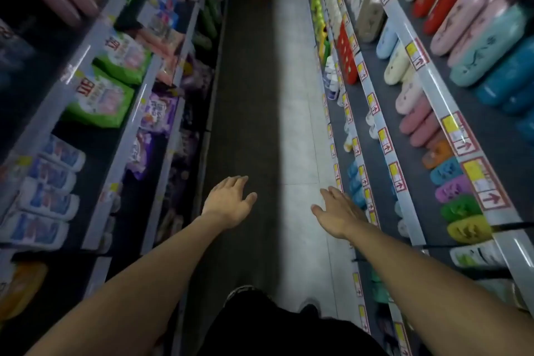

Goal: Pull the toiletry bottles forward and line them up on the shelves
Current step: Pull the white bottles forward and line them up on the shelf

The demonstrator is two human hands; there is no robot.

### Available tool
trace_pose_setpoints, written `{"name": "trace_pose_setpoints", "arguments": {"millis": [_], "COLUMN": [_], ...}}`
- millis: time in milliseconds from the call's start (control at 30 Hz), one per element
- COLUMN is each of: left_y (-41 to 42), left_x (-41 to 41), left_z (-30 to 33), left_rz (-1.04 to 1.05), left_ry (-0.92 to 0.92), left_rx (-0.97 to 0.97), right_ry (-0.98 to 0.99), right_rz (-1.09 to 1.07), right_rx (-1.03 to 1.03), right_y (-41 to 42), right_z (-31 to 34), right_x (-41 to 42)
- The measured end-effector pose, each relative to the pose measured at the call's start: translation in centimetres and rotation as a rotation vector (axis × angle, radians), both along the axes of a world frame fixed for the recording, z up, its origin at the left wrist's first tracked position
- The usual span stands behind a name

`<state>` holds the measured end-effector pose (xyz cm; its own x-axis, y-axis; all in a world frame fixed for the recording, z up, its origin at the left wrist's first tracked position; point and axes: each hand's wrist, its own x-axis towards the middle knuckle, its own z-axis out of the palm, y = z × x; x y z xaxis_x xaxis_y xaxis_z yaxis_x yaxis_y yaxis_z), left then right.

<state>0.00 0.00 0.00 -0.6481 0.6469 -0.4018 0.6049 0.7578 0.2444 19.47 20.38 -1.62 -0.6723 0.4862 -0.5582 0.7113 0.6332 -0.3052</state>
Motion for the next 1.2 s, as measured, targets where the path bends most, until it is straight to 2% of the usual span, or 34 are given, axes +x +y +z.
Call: {"name": "trace_pose_setpoints", "arguments": {"millis": [200, 367, 567, 867, 1200], "left_y": [3.3, 5.7, 10.3, 18.6, 29.7], "left_x": [-2.2, -7.6, -18.6, -36.8, -50.3], "left_z": [0.0, -1.1, -2.6, -1.3, -1.1], "left_rz": [0.034, 0.055, 0.040, 0.002, -0.029], "left_ry": [-0.024, -0.051, -0.077, -0.112, -0.121], "left_rx": [0.000, -0.003, 0.008, 0.034, 0.013], "right_ry": [-0.044, -0.060, -0.071, -0.031, 0.003], "right_rz": [0.068, 0.089, 0.051, 0.026, 0.018], "right_rx": [0.009, 0.013, 0.038, 0.055, 0.090], "right_y": [3.9, 7.4, 12.3, 18.2, 29.0], "right_z": [-1.3, -2.5, -3.4, -0.5, 0.5], "right_x": [-2.8, -8.1, -18.7, -37.5, -51.2]}}
